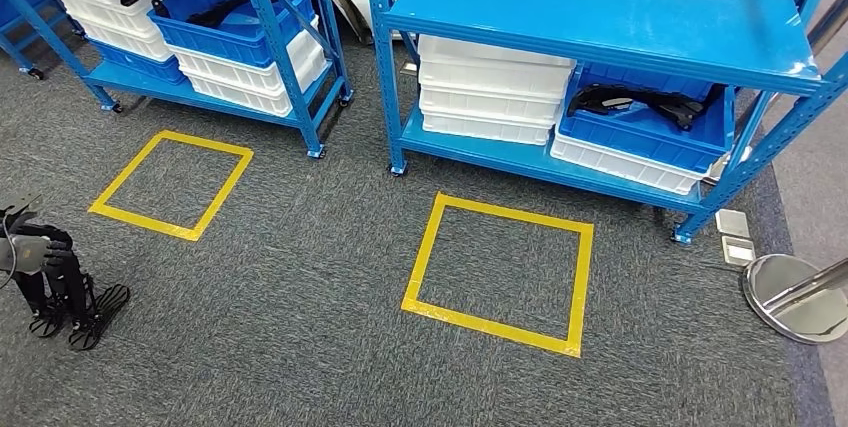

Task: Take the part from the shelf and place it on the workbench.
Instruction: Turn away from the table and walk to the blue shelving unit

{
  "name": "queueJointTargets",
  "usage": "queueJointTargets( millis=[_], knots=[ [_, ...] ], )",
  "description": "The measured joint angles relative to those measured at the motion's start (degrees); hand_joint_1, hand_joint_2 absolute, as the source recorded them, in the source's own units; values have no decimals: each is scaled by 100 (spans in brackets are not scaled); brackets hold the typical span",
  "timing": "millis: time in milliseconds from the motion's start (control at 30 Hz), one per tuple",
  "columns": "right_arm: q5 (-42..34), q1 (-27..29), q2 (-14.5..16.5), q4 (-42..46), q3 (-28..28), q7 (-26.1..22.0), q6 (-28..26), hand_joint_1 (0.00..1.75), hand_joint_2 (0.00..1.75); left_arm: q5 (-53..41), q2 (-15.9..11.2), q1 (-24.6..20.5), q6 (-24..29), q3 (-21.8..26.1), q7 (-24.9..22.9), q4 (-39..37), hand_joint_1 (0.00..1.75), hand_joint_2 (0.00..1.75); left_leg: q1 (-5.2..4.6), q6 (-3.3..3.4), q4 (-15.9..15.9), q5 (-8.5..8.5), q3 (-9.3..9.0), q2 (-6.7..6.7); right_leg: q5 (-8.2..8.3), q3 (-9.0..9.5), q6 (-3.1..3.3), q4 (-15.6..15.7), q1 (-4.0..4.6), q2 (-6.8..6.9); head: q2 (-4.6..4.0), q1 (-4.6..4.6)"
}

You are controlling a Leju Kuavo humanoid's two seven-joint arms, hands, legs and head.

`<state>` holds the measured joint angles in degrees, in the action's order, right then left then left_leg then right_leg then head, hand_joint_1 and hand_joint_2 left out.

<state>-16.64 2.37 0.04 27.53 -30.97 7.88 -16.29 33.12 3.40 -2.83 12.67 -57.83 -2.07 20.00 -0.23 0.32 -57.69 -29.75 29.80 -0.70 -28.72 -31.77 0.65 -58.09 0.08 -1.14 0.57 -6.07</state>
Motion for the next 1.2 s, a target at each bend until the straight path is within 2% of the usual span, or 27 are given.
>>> queueJointTargets(
  millis=[933,1200],
  knots=[
    [1463,521,-92,-223,1983,-669,1412,0,0,-2891,-301,917,-1080,4035,178,86,0,0,0,-3,2,-8,-8,9,-9,4,8,0,1,-14,0,-1],
    [1667,580,-94,-259,2422,-761,1609,0,0,-3290,-317,1019,-1231,4875,196,105,0,0,-1,-2,3,-8,-10,10,-10,7,10,0,0,-14,0,0]
  ],
)
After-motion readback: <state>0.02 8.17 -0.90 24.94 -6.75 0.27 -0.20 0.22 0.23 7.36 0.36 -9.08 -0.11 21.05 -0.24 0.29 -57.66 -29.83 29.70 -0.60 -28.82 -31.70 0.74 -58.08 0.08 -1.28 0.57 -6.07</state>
